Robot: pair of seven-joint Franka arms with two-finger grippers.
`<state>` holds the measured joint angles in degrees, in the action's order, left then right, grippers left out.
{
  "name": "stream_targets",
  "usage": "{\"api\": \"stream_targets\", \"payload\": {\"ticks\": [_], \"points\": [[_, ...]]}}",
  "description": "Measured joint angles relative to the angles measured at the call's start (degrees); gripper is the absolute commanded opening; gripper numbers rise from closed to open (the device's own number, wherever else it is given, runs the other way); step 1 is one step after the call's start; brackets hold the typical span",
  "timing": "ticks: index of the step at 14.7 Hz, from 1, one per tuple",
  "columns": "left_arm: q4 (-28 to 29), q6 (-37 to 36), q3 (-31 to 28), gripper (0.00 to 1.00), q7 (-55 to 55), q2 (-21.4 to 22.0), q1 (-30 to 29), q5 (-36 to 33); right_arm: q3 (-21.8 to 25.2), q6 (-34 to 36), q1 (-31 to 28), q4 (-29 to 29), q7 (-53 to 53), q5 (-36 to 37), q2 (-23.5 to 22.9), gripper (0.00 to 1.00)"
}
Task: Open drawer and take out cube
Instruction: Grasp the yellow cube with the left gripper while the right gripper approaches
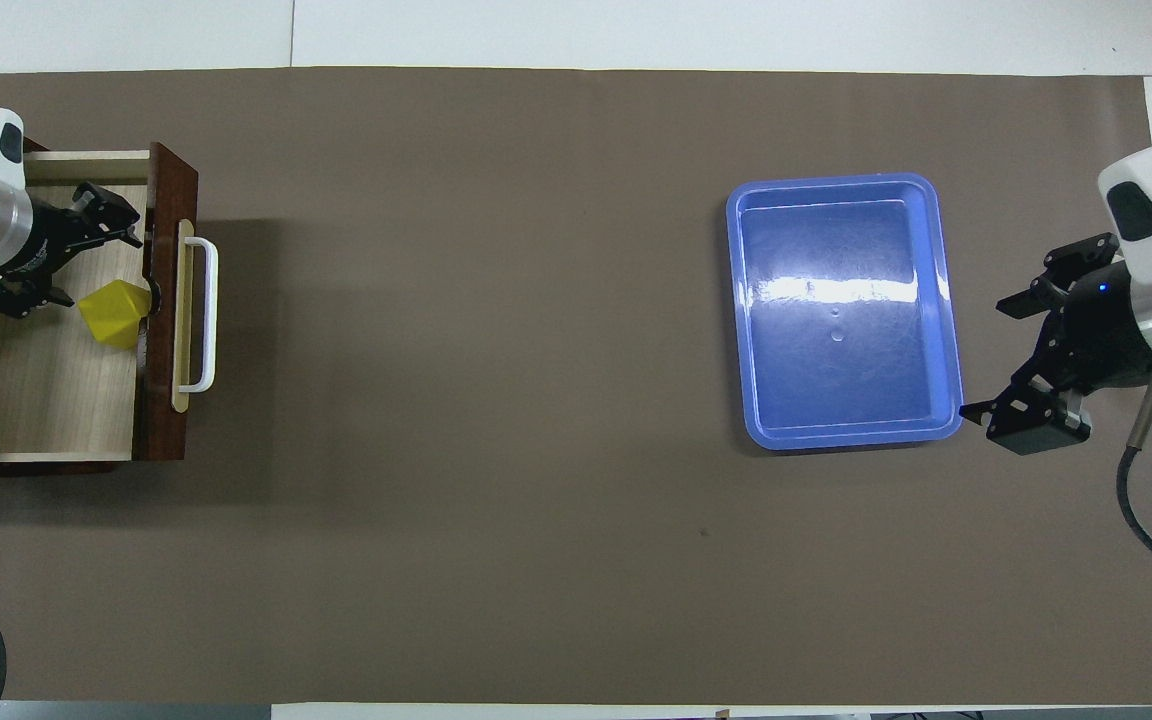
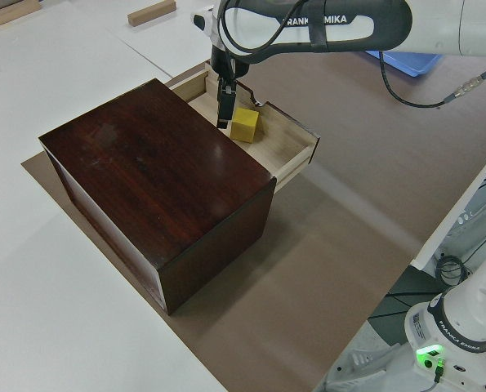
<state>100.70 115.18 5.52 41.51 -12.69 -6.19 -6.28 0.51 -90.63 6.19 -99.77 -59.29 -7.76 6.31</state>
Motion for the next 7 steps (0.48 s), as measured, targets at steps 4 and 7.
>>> {"api": "stream_targets", "payload": {"ticks": [4,7], "points": [[1.22,-0.09,-0.03,0.11,0.00,1.21,-0.01,0.00,-0.07,-1.07,0.68,-2.43,-8.37,-6.00,1.42,1.00],[1.43,-0.60,-0.03,0.00,0.01,1.34,-0.01,0.00,-0.18,-1.73,0.96,-4.71,-14.05,-11.75,2.61,1.00]]}}
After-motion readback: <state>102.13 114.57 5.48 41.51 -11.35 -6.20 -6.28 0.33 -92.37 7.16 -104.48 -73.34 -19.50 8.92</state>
